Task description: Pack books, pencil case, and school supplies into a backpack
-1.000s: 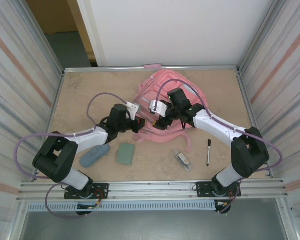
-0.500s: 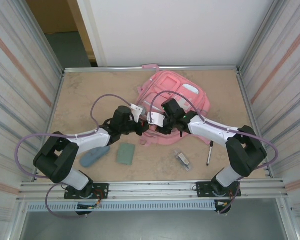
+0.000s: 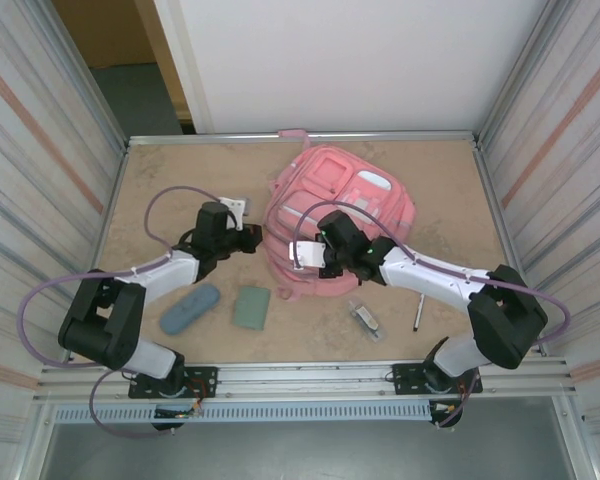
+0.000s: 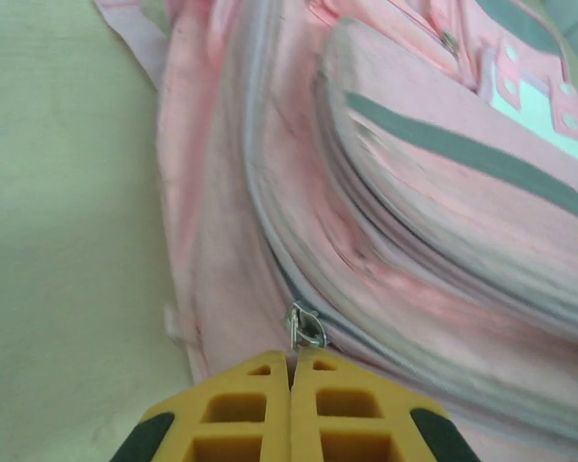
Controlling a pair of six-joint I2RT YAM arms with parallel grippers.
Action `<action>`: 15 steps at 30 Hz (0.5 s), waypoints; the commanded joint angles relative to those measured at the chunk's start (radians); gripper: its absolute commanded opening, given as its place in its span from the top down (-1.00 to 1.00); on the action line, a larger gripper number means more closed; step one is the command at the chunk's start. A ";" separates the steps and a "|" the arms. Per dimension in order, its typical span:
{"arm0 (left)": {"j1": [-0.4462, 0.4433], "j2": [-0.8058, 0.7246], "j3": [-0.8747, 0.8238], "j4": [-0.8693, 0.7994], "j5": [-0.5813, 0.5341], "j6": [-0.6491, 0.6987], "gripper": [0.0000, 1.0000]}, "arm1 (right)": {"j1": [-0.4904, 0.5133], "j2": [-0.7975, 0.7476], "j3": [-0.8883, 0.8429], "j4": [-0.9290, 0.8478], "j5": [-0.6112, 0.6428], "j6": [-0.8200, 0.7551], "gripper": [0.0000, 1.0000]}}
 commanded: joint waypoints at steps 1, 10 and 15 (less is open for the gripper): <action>0.138 0.051 0.029 -0.018 -0.059 -0.090 1.00 | -0.013 -0.033 0.000 -0.153 0.054 -0.100 1.00; 0.042 -0.112 -0.107 0.035 0.057 -0.144 1.00 | -0.104 -0.068 0.012 -0.137 0.038 -0.116 1.00; -0.126 -0.261 -0.186 0.048 -0.021 -0.213 1.00 | -0.127 -0.072 0.058 -0.218 -0.126 -0.075 0.39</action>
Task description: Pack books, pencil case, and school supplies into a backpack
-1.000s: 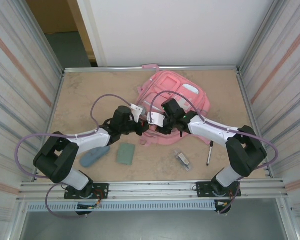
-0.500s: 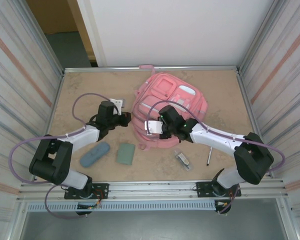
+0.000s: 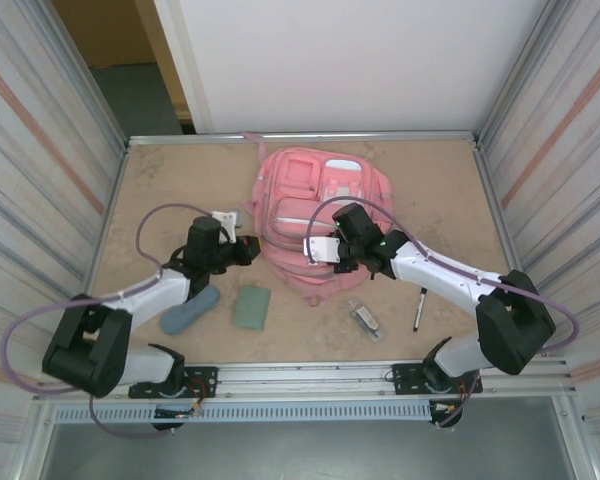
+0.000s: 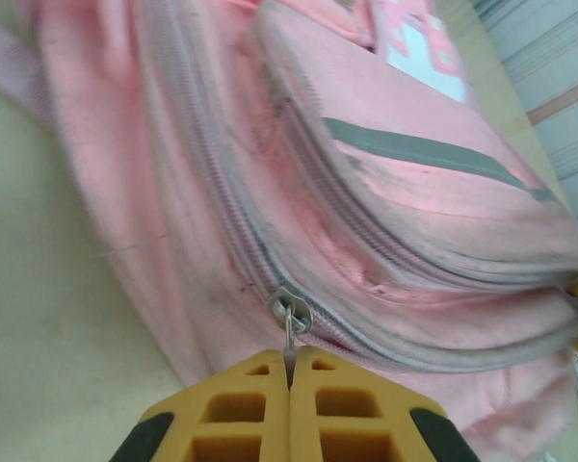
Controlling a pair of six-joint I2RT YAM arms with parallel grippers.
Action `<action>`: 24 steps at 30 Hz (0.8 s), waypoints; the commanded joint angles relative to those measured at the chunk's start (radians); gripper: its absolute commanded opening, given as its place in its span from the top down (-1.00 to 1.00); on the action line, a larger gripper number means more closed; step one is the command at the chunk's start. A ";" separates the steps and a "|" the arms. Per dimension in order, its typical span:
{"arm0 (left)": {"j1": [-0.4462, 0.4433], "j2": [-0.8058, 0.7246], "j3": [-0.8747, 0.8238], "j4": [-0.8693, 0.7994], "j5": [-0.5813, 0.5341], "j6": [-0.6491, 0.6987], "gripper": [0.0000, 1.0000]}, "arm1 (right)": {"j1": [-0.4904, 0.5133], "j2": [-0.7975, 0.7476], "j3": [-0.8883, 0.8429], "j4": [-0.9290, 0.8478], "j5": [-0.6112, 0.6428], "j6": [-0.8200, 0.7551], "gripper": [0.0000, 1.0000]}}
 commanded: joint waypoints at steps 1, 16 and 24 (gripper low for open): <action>-0.092 -0.098 -0.028 -0.002 -0.101 -0.071 1.00 | -0.022 -0.038 0.074 -0.152 -0.198 0.044 0.33; -0.283 -0.081 0.026 0.022 -0.158 -0.134 1.00 | 0.111 -0.011 -0.020 0.120 -0.151 0.209 0.12; -0.334 -0.042 0.067 0.029 -0.133 -0.146 1.00 | 0.170 0.091 -0.024 0.168 0.042 0.216 0.17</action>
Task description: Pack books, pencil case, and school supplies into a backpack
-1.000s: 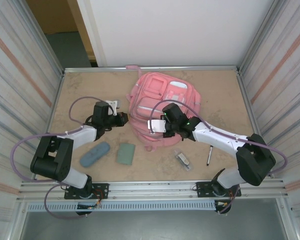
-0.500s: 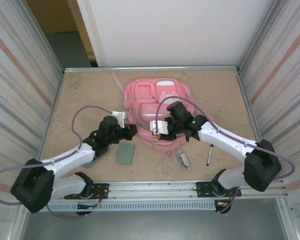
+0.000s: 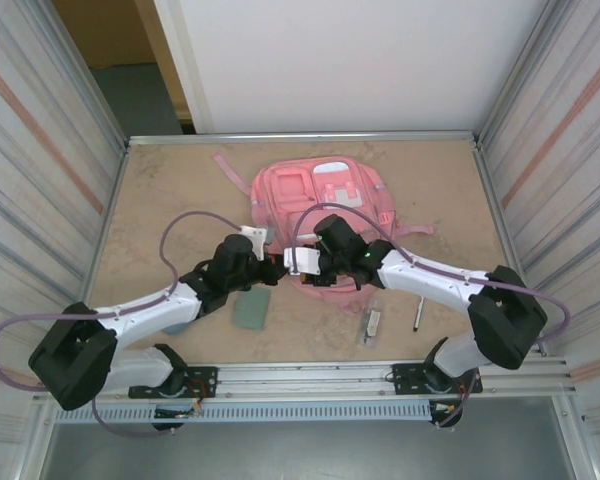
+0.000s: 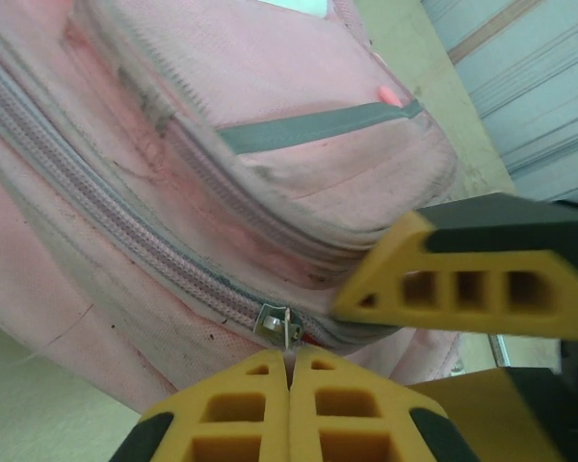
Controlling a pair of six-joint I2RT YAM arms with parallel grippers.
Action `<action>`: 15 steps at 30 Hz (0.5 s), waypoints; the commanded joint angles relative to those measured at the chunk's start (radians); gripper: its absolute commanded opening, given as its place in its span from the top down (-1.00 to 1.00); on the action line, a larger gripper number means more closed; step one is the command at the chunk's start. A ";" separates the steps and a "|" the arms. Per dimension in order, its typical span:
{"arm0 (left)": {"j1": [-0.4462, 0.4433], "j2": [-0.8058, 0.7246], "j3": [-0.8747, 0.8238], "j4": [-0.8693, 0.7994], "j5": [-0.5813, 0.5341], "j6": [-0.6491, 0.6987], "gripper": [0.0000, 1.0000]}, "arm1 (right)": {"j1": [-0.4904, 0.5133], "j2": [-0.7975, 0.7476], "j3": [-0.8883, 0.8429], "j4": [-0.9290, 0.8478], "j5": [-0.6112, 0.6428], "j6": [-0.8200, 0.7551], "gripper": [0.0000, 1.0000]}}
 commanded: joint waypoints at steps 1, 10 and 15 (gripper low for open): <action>-0.022 0.006 0.045 0.064 0.025 -0.018 1.00 | 0.019 0.043 -0.017 0.059 0.170 0.039 0.20; 0.027 -0.116 0.040 -0.115 -0.085 0.098 1.00 | 0.037 -0.046 -0.093 0.106 0.219 0.092 1.00; 0.207 -0.089 0.056 -0.201 -0.004 0.159 1.00 | 0.071 -0.119 -0.119 0.054 0.140 0.063 1.00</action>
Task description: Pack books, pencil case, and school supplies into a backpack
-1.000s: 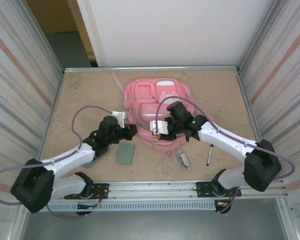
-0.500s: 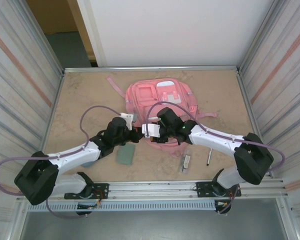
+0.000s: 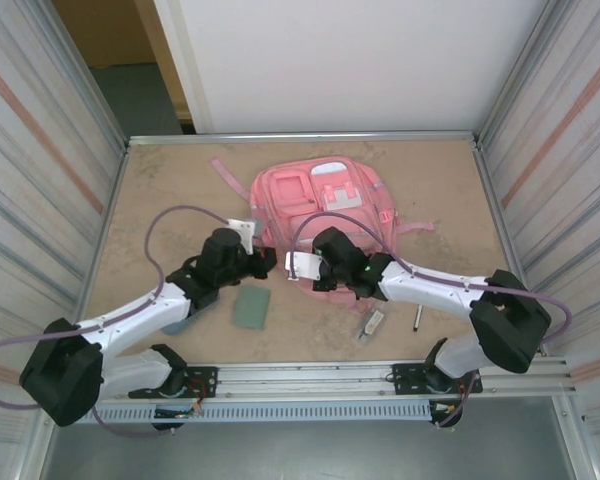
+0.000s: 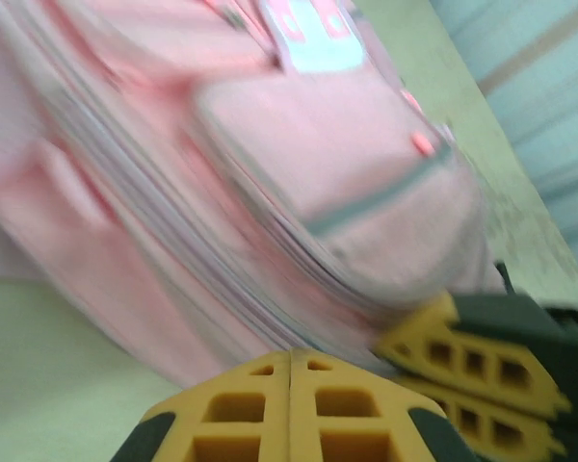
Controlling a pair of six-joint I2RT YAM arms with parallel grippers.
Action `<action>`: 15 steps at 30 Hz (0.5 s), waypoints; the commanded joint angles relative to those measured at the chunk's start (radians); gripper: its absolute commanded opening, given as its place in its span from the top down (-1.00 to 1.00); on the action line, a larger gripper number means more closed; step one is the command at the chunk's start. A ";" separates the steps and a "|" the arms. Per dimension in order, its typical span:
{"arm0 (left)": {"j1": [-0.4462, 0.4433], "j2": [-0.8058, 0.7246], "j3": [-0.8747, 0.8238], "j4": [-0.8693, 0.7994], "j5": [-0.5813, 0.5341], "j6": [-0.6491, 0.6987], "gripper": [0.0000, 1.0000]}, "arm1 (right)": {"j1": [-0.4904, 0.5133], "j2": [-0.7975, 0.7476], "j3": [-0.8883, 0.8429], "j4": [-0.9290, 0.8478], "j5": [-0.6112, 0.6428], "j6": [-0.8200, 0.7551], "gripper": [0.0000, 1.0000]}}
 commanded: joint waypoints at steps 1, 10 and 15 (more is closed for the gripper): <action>0.110 0.031 0.029 -0.065 0.041 0.080 1.00 | 0.027 -0.068 -0.006 -0.053 -0.021 -0.020 1.00; 0.235 0.243 0.212 -0.074 0.372 0.137 0.80 | 0.013 -0.121 -0.007 -0.074 -0.015 -0.037 1.00; 0.074 0.098 0.164 -0.134 0.393 0.194 0.16 | -0.024 -0.132 -0.006 -0.054 -0.097 0.008 1.00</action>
